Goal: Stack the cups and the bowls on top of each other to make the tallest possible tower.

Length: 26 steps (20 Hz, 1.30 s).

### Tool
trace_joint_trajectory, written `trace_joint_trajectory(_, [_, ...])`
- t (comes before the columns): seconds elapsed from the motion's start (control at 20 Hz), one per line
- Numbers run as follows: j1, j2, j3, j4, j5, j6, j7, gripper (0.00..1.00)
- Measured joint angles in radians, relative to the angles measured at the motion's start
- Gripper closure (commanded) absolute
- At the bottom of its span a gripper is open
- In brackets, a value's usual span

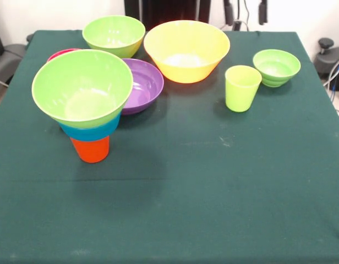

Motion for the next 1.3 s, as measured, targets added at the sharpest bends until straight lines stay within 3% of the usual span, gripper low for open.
trace_joint_trajectory(0.3, [0.044, 0.056, -0.049, -0.019, 0.000, -0.059, 0.006, 0.00])
trace_joint_trajectory(0.7, [0.055, 0.129, -0.122, -0.038, 0.000, -0.133, 0.006, 0.00])
trace_joint_trajectory(1.3, [0.058, 0.172, -0.195, -0.048, 0.001, -0.151, 0.006, 0.00])
